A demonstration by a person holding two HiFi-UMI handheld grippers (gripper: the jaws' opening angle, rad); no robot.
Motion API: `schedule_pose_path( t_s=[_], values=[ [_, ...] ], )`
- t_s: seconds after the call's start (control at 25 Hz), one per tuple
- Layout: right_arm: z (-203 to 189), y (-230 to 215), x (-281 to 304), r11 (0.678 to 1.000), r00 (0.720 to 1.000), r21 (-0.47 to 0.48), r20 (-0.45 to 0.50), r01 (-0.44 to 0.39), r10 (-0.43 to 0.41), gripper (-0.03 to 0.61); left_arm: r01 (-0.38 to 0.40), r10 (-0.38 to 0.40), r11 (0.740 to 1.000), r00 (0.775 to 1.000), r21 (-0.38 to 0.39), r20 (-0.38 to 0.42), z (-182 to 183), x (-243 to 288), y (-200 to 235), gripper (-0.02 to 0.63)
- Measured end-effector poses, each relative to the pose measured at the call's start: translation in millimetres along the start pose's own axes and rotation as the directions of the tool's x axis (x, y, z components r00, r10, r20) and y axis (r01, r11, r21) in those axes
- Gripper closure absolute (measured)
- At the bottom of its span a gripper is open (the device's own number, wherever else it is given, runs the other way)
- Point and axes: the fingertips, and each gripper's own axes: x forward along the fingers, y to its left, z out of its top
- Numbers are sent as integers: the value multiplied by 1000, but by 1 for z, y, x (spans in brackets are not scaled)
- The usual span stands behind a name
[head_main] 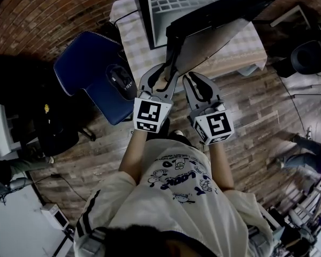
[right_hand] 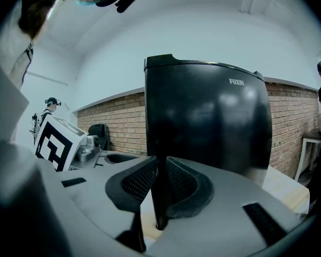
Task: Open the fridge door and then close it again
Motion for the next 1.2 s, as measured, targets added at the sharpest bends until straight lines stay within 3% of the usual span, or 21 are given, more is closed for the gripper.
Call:
schedule_pose_path(
  t_s=[1.2],
  values=[
    [5,-18,69,999,1000,41,-8,26,-26,505,-47,47,999,999,-19,12,8,36,88,469]
  ],
)
